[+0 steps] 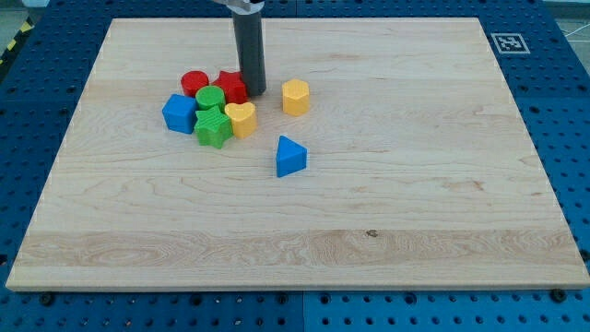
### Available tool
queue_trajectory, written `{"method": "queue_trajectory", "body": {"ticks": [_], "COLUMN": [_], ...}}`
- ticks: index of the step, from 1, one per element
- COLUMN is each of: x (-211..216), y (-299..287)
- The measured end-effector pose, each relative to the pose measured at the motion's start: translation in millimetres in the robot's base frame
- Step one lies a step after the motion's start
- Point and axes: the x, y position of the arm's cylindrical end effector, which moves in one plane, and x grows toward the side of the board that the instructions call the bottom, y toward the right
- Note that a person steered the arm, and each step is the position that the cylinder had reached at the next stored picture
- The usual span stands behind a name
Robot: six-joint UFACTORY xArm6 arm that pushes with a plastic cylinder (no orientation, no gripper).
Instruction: Push the yellow hexagon closer to the green circle and red star
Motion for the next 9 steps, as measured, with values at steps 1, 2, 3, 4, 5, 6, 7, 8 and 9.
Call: {"method": "queue_trajectory", "body": {"ticks": [1,2,3,4,5,6,7,8,9], "x": [0,-9,-32,-56,-69,-67,-20,-4,15], "y": [-18,-34,-12,41,64,80,95,95,95]}}
